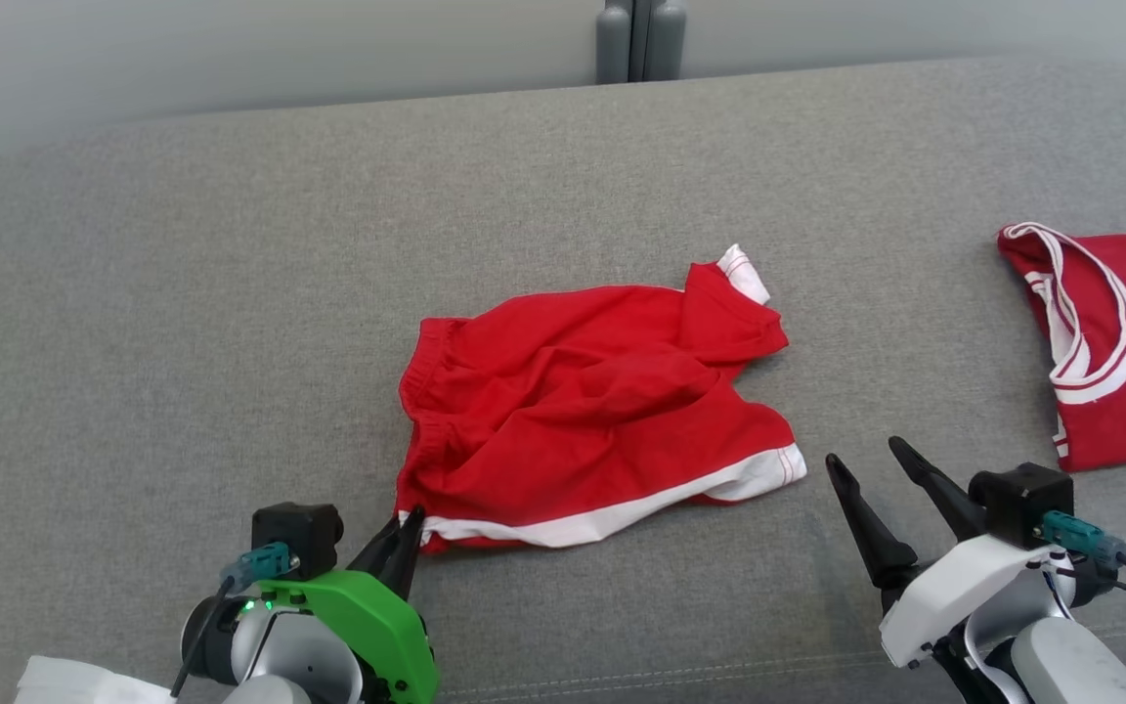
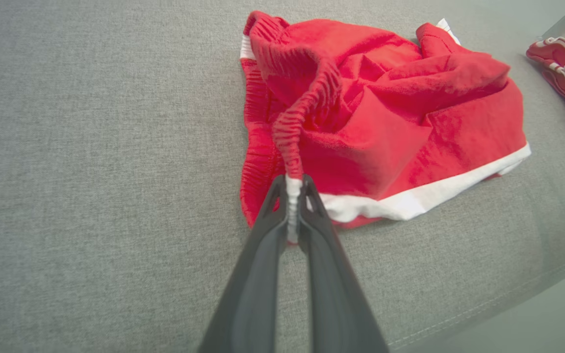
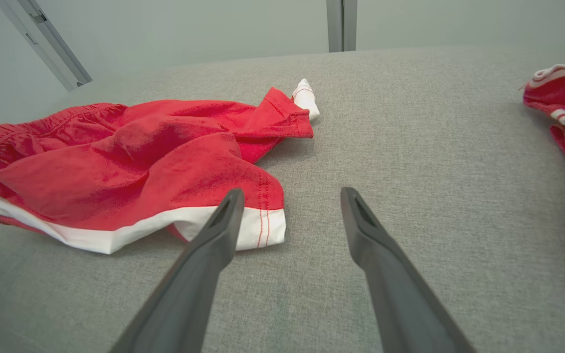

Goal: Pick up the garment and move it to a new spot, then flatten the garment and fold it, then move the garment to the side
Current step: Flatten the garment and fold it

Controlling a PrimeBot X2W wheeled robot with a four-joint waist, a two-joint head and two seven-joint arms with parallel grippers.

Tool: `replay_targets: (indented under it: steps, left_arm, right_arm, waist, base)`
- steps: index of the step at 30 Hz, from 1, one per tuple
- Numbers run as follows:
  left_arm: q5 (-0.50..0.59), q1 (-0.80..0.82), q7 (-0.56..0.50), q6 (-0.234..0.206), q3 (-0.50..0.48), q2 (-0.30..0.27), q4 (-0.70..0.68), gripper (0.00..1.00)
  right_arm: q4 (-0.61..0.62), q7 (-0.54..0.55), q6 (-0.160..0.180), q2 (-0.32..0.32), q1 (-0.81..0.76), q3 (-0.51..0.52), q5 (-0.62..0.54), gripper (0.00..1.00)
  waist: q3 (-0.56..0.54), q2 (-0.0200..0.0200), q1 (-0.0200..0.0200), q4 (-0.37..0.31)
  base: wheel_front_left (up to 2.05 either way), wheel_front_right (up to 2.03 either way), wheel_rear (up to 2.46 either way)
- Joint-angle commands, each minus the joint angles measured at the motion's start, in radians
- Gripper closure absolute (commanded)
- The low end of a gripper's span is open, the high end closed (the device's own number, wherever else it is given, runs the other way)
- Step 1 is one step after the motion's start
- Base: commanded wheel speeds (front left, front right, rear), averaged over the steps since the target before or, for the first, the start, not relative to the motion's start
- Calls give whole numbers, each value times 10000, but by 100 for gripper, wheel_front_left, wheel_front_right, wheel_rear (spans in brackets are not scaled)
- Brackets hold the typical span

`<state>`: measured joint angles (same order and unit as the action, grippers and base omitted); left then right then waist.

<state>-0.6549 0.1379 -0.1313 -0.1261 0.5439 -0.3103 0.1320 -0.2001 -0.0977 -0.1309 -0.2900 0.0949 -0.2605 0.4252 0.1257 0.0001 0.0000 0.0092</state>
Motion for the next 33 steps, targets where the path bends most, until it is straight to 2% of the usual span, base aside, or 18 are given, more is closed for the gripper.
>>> replay_targets:
  steps: [1,6,12,13,14,15,18,24,33]
  left_arm:
    - [114,238,53,57,22,49,50,100]
    - [156,577,168,181,154,264,279,100]
    - [156,854,344,307,218,398,597,100]
    - [146,891,374,327,221,417,636,100]
    - [137,921,382,341,222,436,683,100]
    - [133,935,407,348,220,444,729,100]
    - [140,981,493,330,185,442,790,100]
    - [-90,824,413,238,39,335,338,100]
    - [168,1088,40,-116,-328,-404,-1948,100]
  right_arm:
    - [-321,-117,4,-101,349,-232,219,0]
    - [-1674,-169,5,-498,1228,-1228,624,0]
    - [-2709,-419,4,-729,2091,-2176,1135,0]
    - [-2799,-459,4,-768,2181,-2347,1213,10]
    - [-2864,-521,4,-815,2257,-2488,1289,60]
    - [-2926,-587,4,-870,2323,-2591,1373,100]
    - [-2919,-805,4,-1041,2353,-2815,1612,100]
    - [-2322,-1216,5,-1335,2071,-2580,1880,100]
    - [343,-1480,4,-1479,1526,-1043,2714,100]
  waist:
    - [498,-1,0,365]
    - [906,-1,0,641]
    - [1160,-1,0,819]
    - [1172,-1,0,833]
    - [1179,-1,0,841]
    - [1183,-1,0,843]
    - [1165,-1,0,825]
    - [1020,-1,0,671]
    - [612,-1,0,214]
  base:
    - [0,0,0]
    - [0,0,0]
    - [0,0,0]
    - [0,0,0]
    - [0,0,0]
    - [0,0,0]
    - [0,0,0]
    - [0,0,0]
    - [0,0,0]
